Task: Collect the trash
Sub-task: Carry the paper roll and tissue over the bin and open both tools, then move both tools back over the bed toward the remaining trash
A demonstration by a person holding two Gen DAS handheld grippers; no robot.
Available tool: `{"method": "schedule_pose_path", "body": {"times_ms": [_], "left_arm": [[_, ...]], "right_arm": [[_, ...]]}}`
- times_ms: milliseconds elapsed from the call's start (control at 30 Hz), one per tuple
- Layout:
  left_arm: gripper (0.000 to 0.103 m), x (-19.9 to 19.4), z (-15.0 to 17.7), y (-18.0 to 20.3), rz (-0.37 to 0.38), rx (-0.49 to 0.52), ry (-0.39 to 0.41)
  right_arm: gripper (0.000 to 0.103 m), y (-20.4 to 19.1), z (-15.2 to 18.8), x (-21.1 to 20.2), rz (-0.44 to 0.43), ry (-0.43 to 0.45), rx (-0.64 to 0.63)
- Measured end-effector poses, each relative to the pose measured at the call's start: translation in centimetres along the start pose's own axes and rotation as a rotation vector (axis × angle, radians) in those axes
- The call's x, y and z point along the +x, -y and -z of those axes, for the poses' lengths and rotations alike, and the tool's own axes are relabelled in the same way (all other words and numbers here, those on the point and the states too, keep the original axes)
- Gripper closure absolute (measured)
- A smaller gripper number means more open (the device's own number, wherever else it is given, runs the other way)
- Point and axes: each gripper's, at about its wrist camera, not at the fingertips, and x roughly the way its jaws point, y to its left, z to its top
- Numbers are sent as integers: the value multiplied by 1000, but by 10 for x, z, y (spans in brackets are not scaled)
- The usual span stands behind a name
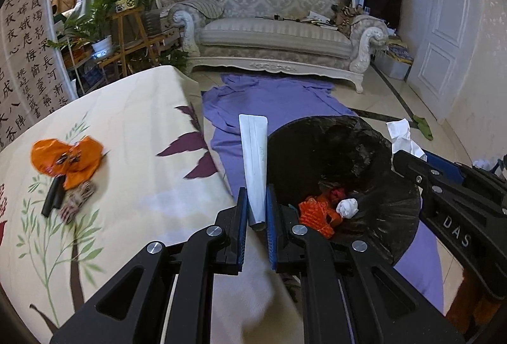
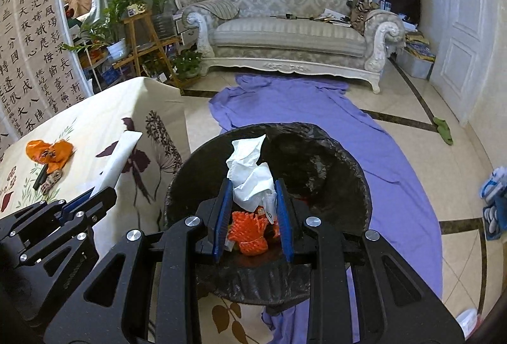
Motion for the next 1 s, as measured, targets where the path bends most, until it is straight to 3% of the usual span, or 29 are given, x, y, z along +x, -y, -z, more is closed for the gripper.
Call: {"method": "schedule_pose_path", "body": {"times_ms": [233, 333, 367, 400, 567, 733, 1000], "left_arm": [[88, 15, -11, 10, 12, 19, -15], [68, 20, -14, 9, 23, 3, -29], [58, 20, -15, 9, 21, -3, -27], [56, 20, -14, 8, 20, -11, -24], [54, 19, -13, 7, 23, -22, -28], [45, 8, -13, 8, -1, -9, 0], [34, -17, 1, -22, -59, -48, 15]], "right_arm": [[74, 13, -6, 16, 5, -13, 24], [59, 17, -6, 23, 14, -13, 32], [59, 19, -6, 25, 24, -11, 37], [59, 21, -5, 26, 25, -15, 39], [58, 28, -2, 29, 37, -27, 63], [51, 28, -1, 24, 39, -25, 71], [48, 6, -3, 13, -1, -12, 55]]}}
